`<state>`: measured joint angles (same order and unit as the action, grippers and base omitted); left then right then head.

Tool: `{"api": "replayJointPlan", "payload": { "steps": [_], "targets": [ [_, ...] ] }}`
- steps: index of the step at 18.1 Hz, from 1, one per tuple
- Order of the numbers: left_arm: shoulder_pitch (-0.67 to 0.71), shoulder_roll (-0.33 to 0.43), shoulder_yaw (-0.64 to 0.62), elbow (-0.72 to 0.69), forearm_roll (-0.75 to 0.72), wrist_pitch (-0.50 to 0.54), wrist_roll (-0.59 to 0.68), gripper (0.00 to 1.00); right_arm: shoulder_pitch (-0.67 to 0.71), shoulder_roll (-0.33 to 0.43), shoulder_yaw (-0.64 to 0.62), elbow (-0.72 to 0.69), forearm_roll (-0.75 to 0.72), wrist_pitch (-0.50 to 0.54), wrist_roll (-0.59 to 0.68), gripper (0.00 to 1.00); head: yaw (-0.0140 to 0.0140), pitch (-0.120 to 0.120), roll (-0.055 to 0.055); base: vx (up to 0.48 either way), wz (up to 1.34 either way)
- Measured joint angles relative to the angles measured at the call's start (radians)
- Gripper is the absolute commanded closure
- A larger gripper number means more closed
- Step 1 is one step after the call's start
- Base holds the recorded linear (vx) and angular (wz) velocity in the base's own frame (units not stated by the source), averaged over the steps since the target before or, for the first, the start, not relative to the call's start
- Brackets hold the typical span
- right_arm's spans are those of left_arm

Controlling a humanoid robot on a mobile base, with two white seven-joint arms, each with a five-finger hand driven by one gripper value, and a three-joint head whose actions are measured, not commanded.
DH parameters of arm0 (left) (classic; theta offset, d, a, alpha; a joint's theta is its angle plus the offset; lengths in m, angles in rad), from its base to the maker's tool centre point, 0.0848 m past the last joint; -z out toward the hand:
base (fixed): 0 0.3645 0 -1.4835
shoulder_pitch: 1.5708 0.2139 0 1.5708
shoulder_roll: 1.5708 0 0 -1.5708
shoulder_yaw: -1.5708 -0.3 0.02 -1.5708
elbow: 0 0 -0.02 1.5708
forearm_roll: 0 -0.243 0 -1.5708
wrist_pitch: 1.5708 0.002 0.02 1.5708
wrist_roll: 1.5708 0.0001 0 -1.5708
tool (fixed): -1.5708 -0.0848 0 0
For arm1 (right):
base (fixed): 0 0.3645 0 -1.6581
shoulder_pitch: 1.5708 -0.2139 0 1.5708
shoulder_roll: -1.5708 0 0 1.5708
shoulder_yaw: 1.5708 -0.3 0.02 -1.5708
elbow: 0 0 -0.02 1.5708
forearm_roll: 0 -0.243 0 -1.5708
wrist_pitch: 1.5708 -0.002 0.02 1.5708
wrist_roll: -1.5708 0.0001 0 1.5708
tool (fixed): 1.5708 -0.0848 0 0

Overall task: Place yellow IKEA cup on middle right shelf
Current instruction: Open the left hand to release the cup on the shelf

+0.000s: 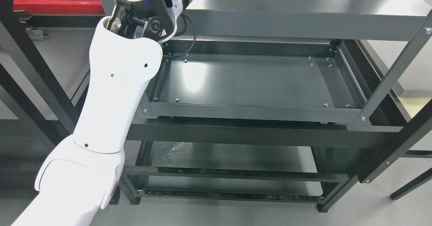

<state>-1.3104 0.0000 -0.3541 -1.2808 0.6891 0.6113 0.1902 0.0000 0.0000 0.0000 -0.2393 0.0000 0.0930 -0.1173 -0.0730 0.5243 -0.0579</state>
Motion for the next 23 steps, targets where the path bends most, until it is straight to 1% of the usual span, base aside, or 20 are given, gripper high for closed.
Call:
{"api": "replayJointPlan", "payload": {
  "steps": [2,3,6,7,8,9,15,23],
  "targets": [
    [0.000,0.000,-0.010,0.018,0.002,0.014,-0.020,0.54,0.000,0.000,0.000,0.000,0.000,0.000,0.000,0.01,0.0000,0.000,0.000,0.000,0.00],
    [0.000,0.000,-0.016,0.026,0.002,0.017,-0.029,0.46,0.000,0.000,0.000,0.000,0.000,0.000,0.000,0.01,0.0000,0.000,0.000,0.000,0.00],
    [0.001,0.000,-0.028,0.045,0.000,0.032,-0.067,0.15,0.000,0.000,0.000,0.000,0.000,0.000,0.000,0.01,0.0000,0.000,0.000,0.000,0.00],
    [0.002,0.000,-0.031,0.050,-0.002,0.042,-0.083,0.08,0.000,0.000,0.000,0.000,0.000,0.000,0.000,0.01,0.0000,0.000,0.000,0.000,0.00],
    [0.002,0.000,-0.034,0.053,-0.006,0.053,-0.097,0.04,0.000,0.000,0.000,0.000,0.000,0.000,0.000,0.01,0.0000,0.000,0.000,0.000,0.00],
    [0.002,0.000,-0.037,0.057,-0.014,0.062,-0.108,0.02,0.000,0.000,0.000,0.000,0.000,0.000,0.000,0.01,0.0000,0.000,0.000,0.000,0.00],
    [0.001,0.000,-0.038,0.052,-0.075,0.080,-0.130,0.01,0.000,0.000,0.000,0.000,0.000,0.000,0.000,0.01,0.0000,0.000,0.000,0.000,0.00],
    [-0.011,0.000,0.001,-0.034,-0.163,0.090,-0.134,0.01,0.000,0.000,0.000,0.000,0.000,0.000,0.000,0.01,0.0000,0.000,0.000,0.000,0.00]
  ]
}}
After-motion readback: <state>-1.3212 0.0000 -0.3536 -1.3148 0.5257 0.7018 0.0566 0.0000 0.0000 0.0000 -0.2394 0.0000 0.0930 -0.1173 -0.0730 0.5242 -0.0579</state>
